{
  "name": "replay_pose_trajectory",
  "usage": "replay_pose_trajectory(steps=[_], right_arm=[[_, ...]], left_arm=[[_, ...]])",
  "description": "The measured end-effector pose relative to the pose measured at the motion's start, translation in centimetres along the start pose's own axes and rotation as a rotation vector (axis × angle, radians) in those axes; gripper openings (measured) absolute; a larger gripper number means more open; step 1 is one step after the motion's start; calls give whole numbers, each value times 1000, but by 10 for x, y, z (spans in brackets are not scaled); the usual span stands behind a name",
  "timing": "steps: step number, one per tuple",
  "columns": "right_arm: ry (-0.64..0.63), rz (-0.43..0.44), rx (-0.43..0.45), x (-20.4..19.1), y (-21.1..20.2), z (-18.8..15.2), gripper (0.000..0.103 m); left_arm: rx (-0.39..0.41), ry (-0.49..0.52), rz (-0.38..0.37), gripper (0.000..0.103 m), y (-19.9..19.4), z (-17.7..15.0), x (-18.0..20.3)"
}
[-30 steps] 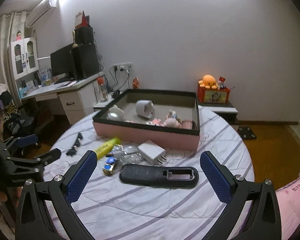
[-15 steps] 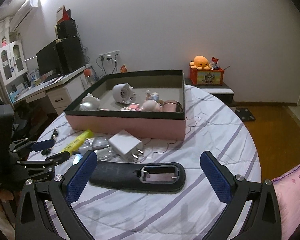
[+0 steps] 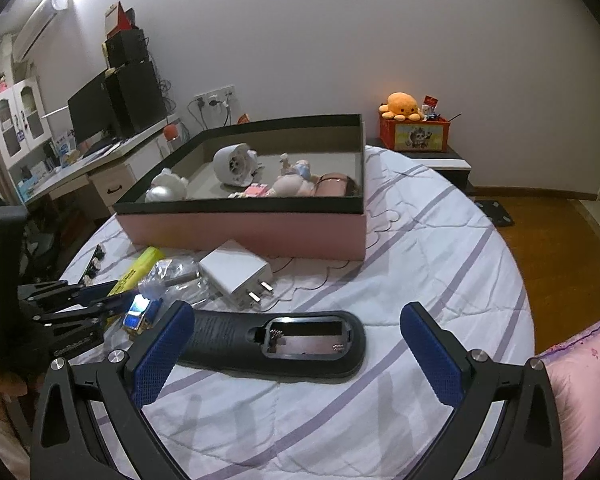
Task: Organize rigid objects
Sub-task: 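Move left tool onto the yellow highlighter while right tool approaches the black remote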
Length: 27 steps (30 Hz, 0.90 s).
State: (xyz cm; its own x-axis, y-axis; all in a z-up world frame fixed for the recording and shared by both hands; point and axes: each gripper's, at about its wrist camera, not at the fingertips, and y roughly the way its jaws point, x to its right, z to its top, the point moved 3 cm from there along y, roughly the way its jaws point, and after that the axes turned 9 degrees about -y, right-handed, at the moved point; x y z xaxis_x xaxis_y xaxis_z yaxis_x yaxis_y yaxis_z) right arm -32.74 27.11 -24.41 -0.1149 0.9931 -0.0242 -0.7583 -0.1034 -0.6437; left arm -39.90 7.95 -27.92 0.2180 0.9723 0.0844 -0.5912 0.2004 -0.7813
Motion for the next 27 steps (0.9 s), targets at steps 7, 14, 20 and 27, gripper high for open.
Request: replay_pose_trajectory(steps=[7,14,20,27], right_arm=[[-47,40,-32,-27,12,-5,103],[-62,20,-79,-32,23,-12,103],[-82,4,-78,-27,16,-12,103],[-121,74,-92,7,28,-3,103]], left_arm=[[-16,-18,11,26,-22,-24,-11],[-7,-20,10,28,-19,-21,-12],[-4,-23,-12,28,-16,-19,-13],[-3,-17,-21,28,-16,-20,-13]])
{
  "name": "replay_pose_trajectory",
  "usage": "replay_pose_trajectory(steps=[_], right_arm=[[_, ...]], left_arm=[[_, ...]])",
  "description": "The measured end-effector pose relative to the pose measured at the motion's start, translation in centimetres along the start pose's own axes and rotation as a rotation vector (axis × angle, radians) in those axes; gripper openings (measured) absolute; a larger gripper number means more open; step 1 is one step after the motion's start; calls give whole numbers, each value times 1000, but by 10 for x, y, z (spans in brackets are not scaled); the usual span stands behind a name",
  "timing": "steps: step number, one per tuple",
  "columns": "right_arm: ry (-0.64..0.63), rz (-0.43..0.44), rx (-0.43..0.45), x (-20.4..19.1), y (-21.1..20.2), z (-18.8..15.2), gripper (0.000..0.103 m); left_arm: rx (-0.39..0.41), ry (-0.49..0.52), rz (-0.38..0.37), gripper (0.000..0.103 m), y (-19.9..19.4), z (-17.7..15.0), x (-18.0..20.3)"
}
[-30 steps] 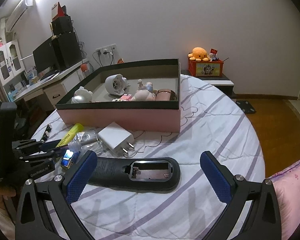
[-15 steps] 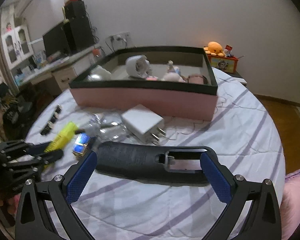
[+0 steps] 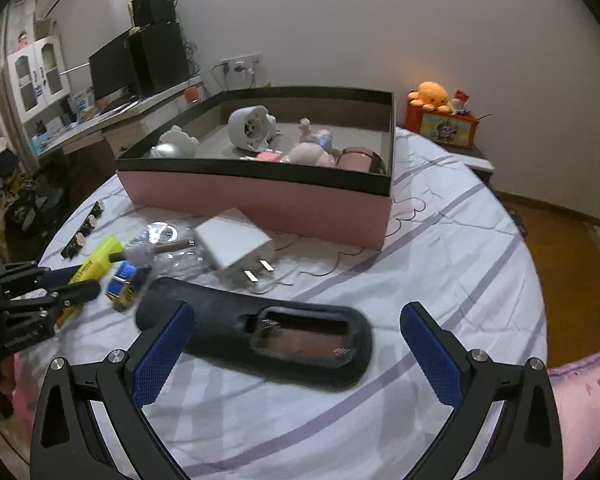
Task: Organize rigid objects
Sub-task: 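Move left tool onto the yellow highlighter while right tool approaches the black remote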
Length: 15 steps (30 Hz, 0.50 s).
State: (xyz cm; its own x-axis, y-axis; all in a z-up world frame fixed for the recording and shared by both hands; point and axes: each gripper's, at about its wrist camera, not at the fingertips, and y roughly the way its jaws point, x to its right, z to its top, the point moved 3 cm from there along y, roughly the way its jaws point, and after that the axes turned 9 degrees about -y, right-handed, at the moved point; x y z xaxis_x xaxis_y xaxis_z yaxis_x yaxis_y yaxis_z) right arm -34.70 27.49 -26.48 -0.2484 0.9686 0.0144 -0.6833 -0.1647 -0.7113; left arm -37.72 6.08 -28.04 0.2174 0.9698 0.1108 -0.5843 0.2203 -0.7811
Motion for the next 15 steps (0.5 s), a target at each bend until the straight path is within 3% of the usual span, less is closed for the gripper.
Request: replay_pose_trajectory(steps=[5,15], right_arm=[[-41,169,-57,1,18,-2,103],[-161,199,-129,-47,-1,-21,103]], left_arm=[[1,-5,0,28,-1,0,0],[4,-19,5,31,-9,-9,-3]])
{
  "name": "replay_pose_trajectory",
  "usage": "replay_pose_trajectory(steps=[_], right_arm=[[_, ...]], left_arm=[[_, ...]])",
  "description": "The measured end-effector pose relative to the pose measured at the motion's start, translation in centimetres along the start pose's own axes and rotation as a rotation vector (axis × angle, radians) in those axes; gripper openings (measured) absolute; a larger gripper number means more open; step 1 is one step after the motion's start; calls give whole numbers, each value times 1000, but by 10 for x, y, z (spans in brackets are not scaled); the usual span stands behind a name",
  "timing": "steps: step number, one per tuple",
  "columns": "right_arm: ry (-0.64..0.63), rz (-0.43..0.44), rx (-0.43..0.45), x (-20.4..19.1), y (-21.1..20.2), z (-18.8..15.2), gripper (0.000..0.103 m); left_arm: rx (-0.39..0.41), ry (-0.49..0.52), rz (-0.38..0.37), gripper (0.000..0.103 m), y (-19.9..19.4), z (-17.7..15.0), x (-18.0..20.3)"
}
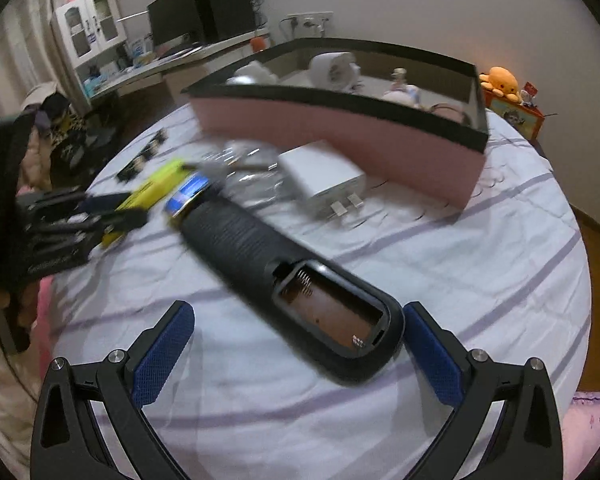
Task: Organize rigid objects
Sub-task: 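Move left tool onto the yellow highlighter while right tool approaches the black remote, then close left tool on the yellow highlighter while right tool grasps the black remote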
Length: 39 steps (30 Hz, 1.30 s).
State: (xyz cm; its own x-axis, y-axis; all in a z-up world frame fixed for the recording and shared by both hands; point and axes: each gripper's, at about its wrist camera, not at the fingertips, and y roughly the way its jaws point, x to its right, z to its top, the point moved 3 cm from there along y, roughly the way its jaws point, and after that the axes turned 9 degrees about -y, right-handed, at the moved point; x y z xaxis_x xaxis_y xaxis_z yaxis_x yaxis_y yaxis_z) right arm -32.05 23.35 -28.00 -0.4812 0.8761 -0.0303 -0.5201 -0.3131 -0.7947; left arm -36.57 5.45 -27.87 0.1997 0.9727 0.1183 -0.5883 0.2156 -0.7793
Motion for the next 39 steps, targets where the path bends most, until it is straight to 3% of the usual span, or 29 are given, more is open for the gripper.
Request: replay_pose_trajectory(steps=[2,6,11,16,19,24,32,39], right_arm=[[-21,-4,13,-7,-7,-4,103],[-46,-106,8,0,-2,0,103],[-83,-75,-27,-6,17,15,103],[31,-79,11,-7,17,18,77],[101,-125,23,-6,12,14,63],[216,-181,43,-17,-1,-1,56],[188,-160,10,-16,6,9,60],[82,-173,-14,-18,24,23,65]], left_arm=[[0,-3,0,32,-2,-2,-1],[-3,-11,4,32,-3,-3,-2],[-5,-27,5,33,-3,-3,-3],[-5,-38,11,38,-3,-3,-5],[-4,-44,11,39,-3,-3,-6],[-2,-52,25,44,-2,-3,-7],[5,-56,28,57,4,2,-6],[24,-38,48,56,12,8,-5]])
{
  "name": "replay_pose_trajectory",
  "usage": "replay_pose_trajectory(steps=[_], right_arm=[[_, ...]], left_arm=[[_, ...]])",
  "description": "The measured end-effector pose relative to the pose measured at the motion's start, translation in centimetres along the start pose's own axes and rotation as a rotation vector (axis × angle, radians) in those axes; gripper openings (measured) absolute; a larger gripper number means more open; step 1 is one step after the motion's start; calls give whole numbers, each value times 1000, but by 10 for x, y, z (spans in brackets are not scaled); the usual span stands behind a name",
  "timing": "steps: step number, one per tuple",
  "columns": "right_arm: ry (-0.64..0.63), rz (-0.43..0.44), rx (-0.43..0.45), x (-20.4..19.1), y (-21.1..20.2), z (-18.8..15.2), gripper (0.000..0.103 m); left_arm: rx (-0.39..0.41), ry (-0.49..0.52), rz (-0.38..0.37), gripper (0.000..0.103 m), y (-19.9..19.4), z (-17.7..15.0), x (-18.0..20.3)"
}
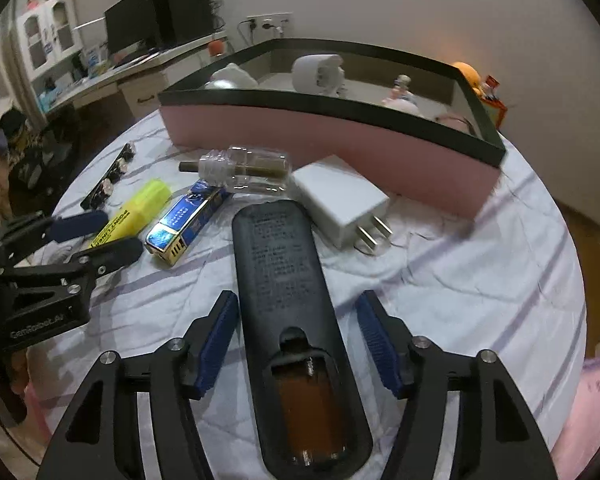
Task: Organize rigid objects
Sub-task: 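Close left tool on the yellow highlighter while right tool grasps the black remote, then lift the highlighter and remote and carry both over the pink box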
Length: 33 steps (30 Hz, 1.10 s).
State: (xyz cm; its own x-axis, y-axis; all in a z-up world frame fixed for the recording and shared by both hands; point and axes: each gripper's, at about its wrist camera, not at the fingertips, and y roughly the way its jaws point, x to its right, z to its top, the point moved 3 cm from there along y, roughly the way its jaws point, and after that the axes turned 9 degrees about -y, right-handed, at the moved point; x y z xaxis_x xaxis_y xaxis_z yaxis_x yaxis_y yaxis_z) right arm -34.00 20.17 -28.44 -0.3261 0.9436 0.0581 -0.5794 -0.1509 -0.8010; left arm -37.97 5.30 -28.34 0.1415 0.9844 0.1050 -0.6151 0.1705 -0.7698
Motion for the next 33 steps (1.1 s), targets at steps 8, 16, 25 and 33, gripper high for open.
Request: replay_pose_trajectory(steps=[8,16,25,33], right_arm=[[7,52,63,2,-6,-4,48],[98,66,14,-8,-19,-13,46],[12,48,18,-21,-15,-15,47],[58,78,128,-15,-23,-22,45]], left_arm=[[9,9,-29,26,-7,-3,2],[-6,7,-21,27,-16,-12,2],[-5,8,-21,27,-16,-15,1],[34,-20,-19,26,-27,-14,0]])
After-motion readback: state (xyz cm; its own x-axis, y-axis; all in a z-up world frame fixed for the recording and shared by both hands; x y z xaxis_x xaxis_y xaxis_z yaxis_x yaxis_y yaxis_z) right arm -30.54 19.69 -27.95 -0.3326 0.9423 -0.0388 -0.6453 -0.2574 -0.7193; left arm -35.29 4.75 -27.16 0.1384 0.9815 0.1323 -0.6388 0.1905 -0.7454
